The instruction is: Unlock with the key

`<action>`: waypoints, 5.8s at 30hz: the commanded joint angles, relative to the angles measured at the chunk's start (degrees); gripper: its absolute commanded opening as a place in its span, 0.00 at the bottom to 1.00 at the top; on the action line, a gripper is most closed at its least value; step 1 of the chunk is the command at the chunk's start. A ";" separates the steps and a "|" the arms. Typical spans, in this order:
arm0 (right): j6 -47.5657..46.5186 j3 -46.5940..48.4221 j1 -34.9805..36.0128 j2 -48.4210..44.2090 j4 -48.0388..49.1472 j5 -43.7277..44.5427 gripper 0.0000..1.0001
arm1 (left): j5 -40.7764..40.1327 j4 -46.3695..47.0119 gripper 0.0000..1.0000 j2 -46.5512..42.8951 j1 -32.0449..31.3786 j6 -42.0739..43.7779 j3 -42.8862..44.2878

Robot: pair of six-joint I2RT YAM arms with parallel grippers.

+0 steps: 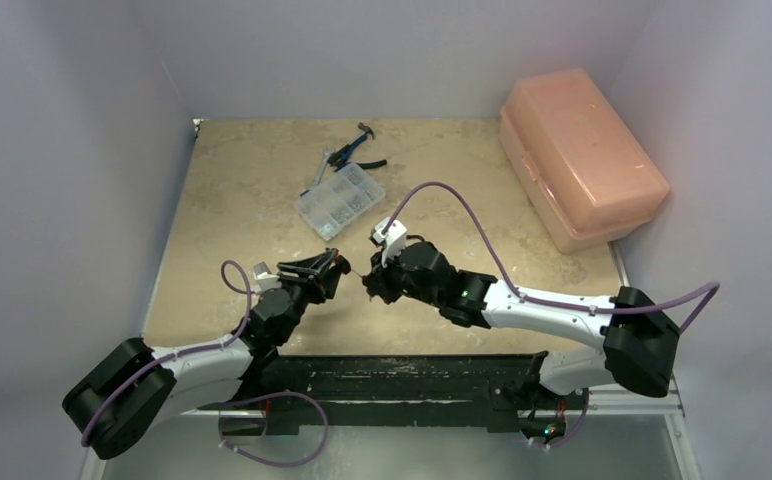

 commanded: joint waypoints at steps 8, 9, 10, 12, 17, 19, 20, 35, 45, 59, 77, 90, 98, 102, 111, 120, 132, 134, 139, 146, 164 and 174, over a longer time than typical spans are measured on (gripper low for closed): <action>-0.88 4.33 0.53 1.02 1.94 -0.66 0.00 | 0.05 2.92 0.00 -1.24 -0.23 0.20 -0.11; -0.89 4.63 0.53 1.31 1.94 -0.63 0.00 | 0.08 2.95 0.00 -1.19 -0.19 0.25 -0.10; -0.89 4.88 0.53 1.59 1.94 -0.52 0.00 | 0.09 2.91 0.00 -1.24 -0.18 0.28 -0.01; -0.89 5.29 0.62 2.03 2.06 -0.67 0.00 | 0.18 2.74 0.00 -1.31 -0.17 0.26 -0.01; -0.98 5.92 0.62 2.86 2.07 -0.74 0.00 | 0.27 2.65 0.00 -1.38 -0.21 0.24 -0.01; -0.98 6.10 0.62 3.26 1.94 -0.70 0.00 | 0.27 2.52 0.00 -1.50 -0.20 0.15 0.06; -0.98 6.07 0.62 3.37 1.94 -0.63 0.00 | 0.27 2.35 0.00 -1.46 -0.23 0.11 0.14; -0.67 7.65 0.71 5.20 0.96 0.92 0.00 | 0.62 1.77 0.00 -1.72 -0.20 0.95 0.26; 1.07 11.24 0.71 7.52 -2.63 -0.98 0.00 | -0.05 0.88 0.00 -2.83 -0.25 2.35 0.34; 7.13 17.86 0.71 11.97 -9.20 -8.31 0.00 | -1.05 -1.31 0.00 -4.84 -0.21 3.52 0.61; 12.29 23.24 -1.12 15.71 -14.22 -10.00 0.00 | -0.87 -1.13 0.00 -5.37 -0.21 4.25 0.53; 14.57 25.84 -1.92 17.55 -16.87 -14.25 0.00 | -0.52 -0.26 0.00 -5.17 -0.22 4.60 0.56; 4.91 23.46 -1.38 17.13 -13.64 -7.20 0.00 | -0.13 -0.21 0.00 -5.77 -0.23 4.43 0.52; -2.87 21.69 -1.05 17.14 -12.77 -1.50 0.00 | 0.18 0.18 0.00 -5.88 -0.20 4.23 0.52; -2.30 21.41 -1.05 17.53 -11.82 -2.09 0.00 | 0.27 0.58 0.00 -5.26 -0.21 4.17 0.70; 5.34 21.70 -1.18 17.99 -12.49 -4.48 0.00 | 0.10 0.29 0.00 -5.97 -0.23 4.26 0.52; 6.96 22.05 -1.76 20.19 -10.39 -9.47 0.00 | 0.66 0.71 0.00 -6.16 -0.22 4.40 0.43; 6.49 22.04 -1.73 20.38 -10.67 -8.22 0.00 | 0.75 0.71 0.00 -6.16 -0.21 4.42 0.35; 3.82 22.38 -1.58 20.93 -11.21 -3.91 0.00 | 1.06 0.84 0.00 -6.09 -0.21 4.41 0.40; 1.40 23.62 -1.58 21.54 -13.51 0.30 0.00 | 1.24 0.89 0.00 -6.08 -0.18 4.59 0.49; 4.09 23.69 -2.72 21.19 -11.05 -4.03 0.00 | 1.37 0.25 0.00 -6.75 -0.22 5.41 0.77; 3.41 23.73 -3.01 20.67 -11.28 -1.65 0.00 | 2.94 1.66 0.00 -5.60 -0.22 5.17 1.57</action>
